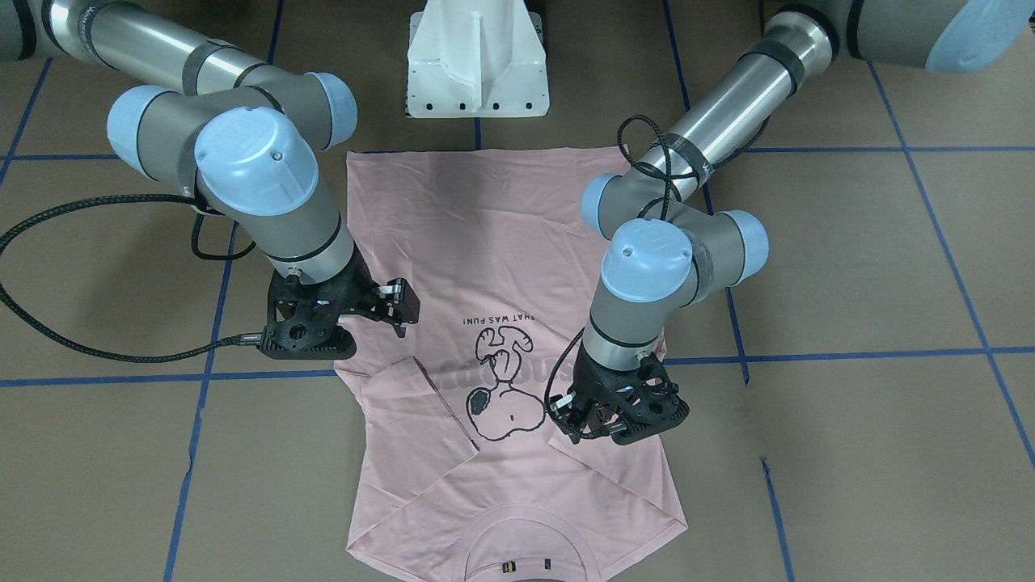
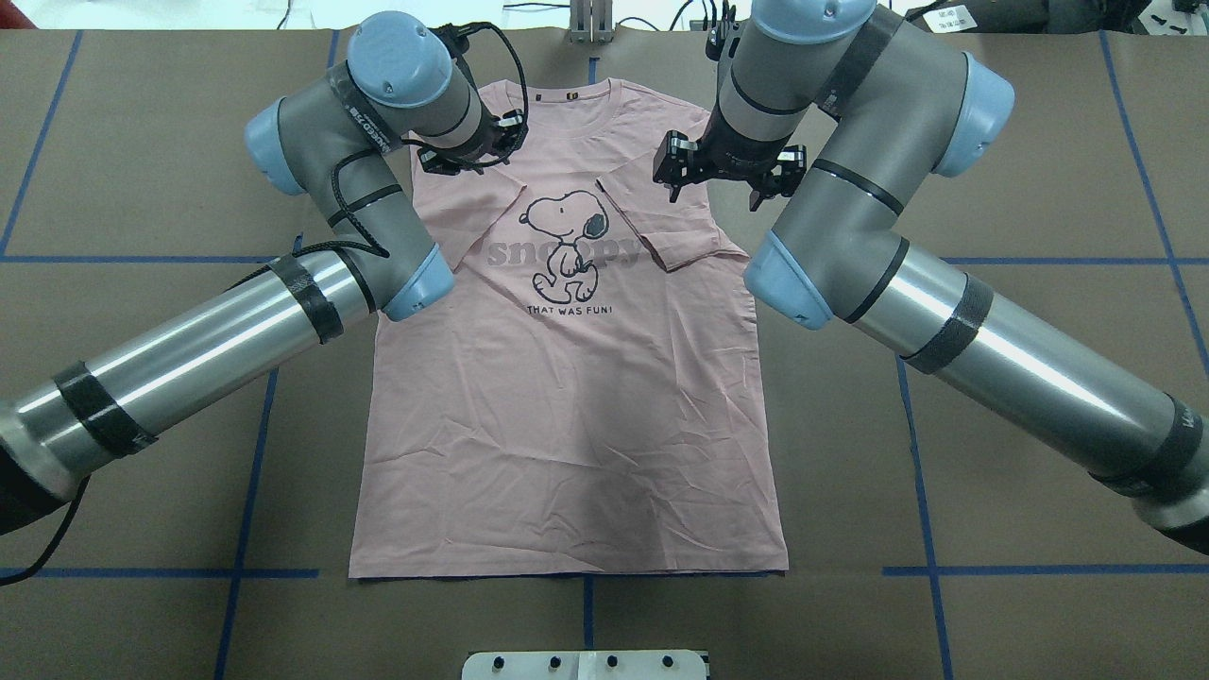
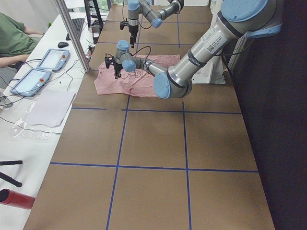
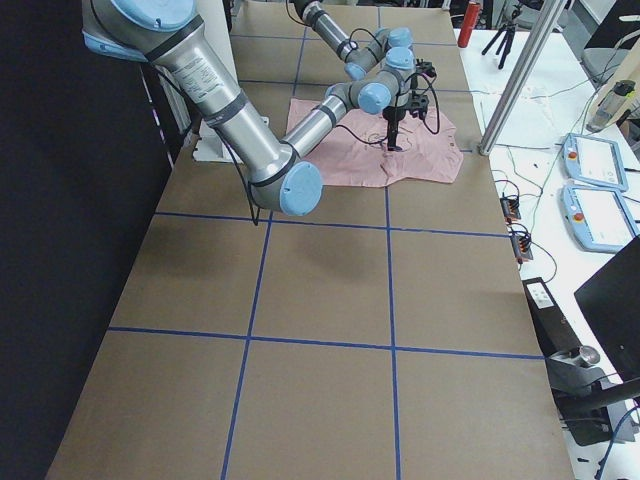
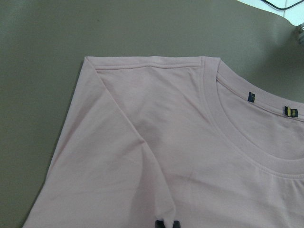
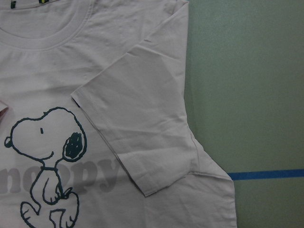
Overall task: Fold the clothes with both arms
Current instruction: 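Fold the sleeve nearest the left gripper inward while the right arm withdraws, then move both grippers down to the shirt's hem corners nearest the robot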
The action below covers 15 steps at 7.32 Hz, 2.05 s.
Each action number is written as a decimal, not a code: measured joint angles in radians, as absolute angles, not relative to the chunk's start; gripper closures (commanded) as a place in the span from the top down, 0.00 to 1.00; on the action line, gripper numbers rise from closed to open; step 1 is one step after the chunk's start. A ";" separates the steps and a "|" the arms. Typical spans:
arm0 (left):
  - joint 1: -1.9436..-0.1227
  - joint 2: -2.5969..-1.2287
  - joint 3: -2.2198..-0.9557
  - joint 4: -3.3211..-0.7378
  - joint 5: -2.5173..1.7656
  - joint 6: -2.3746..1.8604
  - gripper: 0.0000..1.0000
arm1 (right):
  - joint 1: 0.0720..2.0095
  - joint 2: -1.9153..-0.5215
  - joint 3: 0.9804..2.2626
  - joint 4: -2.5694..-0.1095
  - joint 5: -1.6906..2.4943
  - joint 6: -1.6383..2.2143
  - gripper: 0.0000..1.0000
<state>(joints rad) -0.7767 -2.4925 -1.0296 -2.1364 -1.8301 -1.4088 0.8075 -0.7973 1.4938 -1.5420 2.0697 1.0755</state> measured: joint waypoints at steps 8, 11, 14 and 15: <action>-0.764 -1.940 -1.937 -1.808 -1.949 -1.176 1.00 | 0.400 -1.269 2.048 -1.547 1.765 1.500 1.00; -0.759 -1.871 -2.020 -1.790 -1.948 -1.168 1.00 | 0.169 -1.379 2.109 -1.544 1.585 1.620 1.00; -0.756 -1.873 -2.020 -1.796 -1.955 -1.173 1.00 | 0.138 -1.381 2.059 -1.543 1.562 1.618 1.00; -0.756 -1.872 -2.020 -1.798 -1.956 -1.171 1.00 | 0.140 -1.381 2.045 -1.543 1.562 1.615 1.00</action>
